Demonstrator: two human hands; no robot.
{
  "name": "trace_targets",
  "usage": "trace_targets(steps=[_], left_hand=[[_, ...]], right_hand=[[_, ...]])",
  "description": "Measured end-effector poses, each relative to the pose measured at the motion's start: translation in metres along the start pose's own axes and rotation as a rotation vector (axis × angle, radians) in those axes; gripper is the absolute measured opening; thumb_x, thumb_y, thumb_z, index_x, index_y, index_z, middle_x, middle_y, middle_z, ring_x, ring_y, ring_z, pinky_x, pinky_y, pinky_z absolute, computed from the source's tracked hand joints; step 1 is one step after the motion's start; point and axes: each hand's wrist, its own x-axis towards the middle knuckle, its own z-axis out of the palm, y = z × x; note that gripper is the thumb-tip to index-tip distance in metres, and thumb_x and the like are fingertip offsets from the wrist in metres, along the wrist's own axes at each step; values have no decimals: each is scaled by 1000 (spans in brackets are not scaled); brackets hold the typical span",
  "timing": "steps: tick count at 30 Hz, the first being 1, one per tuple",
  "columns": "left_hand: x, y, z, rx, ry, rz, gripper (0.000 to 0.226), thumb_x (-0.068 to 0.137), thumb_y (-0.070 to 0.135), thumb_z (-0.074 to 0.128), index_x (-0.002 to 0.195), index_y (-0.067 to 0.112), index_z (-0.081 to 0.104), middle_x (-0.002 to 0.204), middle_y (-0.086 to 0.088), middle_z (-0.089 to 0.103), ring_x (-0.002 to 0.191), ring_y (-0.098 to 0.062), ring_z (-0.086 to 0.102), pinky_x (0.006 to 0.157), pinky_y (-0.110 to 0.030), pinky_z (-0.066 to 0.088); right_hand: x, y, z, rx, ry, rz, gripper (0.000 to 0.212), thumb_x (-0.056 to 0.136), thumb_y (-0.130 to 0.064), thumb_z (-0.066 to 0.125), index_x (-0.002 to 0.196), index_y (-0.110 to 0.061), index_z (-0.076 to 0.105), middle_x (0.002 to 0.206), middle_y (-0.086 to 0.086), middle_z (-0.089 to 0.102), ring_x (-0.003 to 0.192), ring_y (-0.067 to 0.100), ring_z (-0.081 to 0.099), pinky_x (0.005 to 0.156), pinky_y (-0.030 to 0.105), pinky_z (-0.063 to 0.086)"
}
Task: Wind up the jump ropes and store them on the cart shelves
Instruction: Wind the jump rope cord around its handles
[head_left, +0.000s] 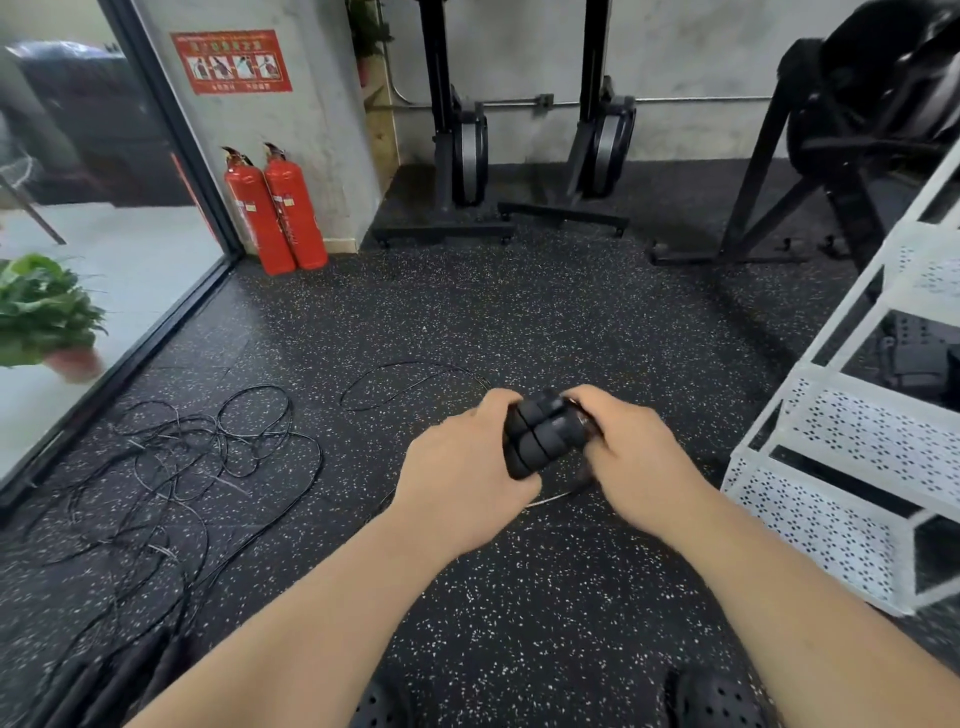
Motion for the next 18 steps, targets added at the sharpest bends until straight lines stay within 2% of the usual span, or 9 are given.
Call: trace_targets(steps=[2,4,6,8,10,12,14,16,18], left_hand=[[4,-3,-5,-155,16,-72,55,79,41,73,128,49,49,92,16,68,80,-13,66,77,-36,58],[8,-6,-11,-366,47,-115,44,78,32,76,116,45,58,86,15,70,70,-7,65,67,-35,59],[16,-9,-19,-539,125,-164,28,79,21,77,100,33,62,77,12,66,56,-5,53,55,-29,50],[25,-14,-28,-663,271,-238,20,80,16,77,92,21,62,69,8,60,54,-11,44,53,-31,42],[30,-18,-31,-779,326,-256,21,80,17,78,95,18,64,69,2,59,57,-14,43,56,-33,41],[28,-12,-29,-877,197,-206,27,79,22,80,103,25,69,79,-6,65,64,-18,48,64,-38,46],[25,-3,-22,-968,26,-125,30,85,14,80,109,30,71,88,-3,71,66,-19,53,71,-43,50],[24,4,-14,-1045,-112,-64,37,91,3,76,118,27,71,106,2,78,66,-18,53,75,-44,52],[24,9,-5,-1089,-230,-25,46,90,2,74,127,30,71,118,-4,78,67,-19,52,80,-43,53]], right_hand=[[2,1,-17,9,8,-54,20,107,-24,58,109,-43,65,78,-13,68,66,9,62,59,24,49],[4,1,-39,30,7,-68,12,101,-41,63,110,-46,69,81,-16,70,67,9,63,60,20,50],[6,9,-61,44,40,-48,20,92,-55,59,105,-48,72,75,-16,70,58,6,59,53,15,46],[6,19,-77,89,128,-28,22,92,-56,57,101,-48,75,64,-8,65,49,4,48,50,16,39],[7,28,-84,131,252,-11,17,99,-46,62,102,-43,78,58,-14,61,50,1,48,56,24,35],[9,32,-79,148,364,32,14,103,-38,64,103,-38,79,57,-26,59,51,-2,52,59,26,34],[12,33,-65,147,423,85,15,104,-41,63,104,-40,78,55,-21,60,46,2,46,54,28,37],[15,30,-46,126,406,129,17,104,-42,62,108,-39,78,56,-19,63,43,4,45,47,22,39],[16,24,-27,74,351,133,19,104,-41,64,109,-35,80,56,-24,64,44,2,50,44,15,36]])
